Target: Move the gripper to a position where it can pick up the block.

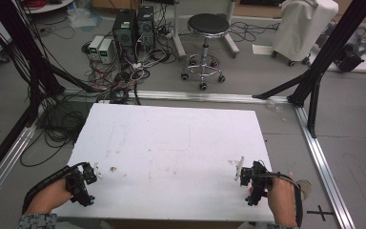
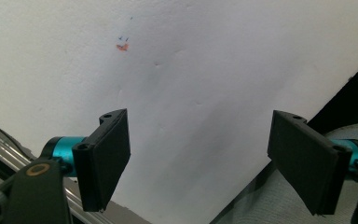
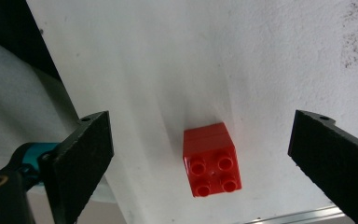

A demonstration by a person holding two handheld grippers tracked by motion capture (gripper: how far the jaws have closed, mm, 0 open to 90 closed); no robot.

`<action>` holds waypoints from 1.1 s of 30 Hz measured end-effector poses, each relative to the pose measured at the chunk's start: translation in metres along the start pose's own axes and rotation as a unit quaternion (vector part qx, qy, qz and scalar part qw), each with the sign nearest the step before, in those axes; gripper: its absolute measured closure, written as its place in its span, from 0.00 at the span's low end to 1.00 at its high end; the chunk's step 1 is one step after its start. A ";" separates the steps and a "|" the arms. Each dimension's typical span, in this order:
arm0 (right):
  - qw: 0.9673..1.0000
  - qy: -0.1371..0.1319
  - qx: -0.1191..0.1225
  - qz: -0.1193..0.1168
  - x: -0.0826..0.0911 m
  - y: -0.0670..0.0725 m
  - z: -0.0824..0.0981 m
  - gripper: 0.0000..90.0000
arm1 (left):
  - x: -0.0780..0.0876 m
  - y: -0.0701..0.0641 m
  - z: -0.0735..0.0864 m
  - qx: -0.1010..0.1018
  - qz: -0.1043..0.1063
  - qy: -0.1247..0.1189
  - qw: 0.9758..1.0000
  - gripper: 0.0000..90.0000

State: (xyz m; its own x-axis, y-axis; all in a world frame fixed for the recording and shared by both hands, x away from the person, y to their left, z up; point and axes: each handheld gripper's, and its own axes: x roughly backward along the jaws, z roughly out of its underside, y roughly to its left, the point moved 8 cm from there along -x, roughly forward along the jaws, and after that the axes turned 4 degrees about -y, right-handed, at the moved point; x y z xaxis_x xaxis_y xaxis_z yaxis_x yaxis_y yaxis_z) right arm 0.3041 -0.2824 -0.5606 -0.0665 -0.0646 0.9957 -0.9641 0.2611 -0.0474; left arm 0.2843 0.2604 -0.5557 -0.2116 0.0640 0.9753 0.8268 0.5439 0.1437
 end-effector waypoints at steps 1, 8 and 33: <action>1.000 0.003 0.003 0.000 0.000 0.000 0.002 0.07 | 0.000 0.000 0.000 0.000 0.000 0.000 1.000 0.24; 1.000 0.013 0.007 -0.004 -0.002 -0.001 0.014 0.07 | 0.000 0.000 0.000 0.000 -0.001 -0.002 1.000 0.24; 0.997 0.018 0.073 -0.004 -0.025 -0.007 0.034 0.07 | -0.002 -0.004 -0.004 -0.010 0.003 0.002 1.000 0.24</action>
State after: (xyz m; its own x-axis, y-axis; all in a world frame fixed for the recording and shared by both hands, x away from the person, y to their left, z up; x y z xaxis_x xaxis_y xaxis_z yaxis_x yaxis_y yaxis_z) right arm 0.3035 -0.3158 -0.5876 -0.0509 -0.0306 0.9982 -0.9919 0.1181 -0.0470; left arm 0.2835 0.2543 -0.5578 -0.2056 0.0639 0.9766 0.8384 0.5262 0.1421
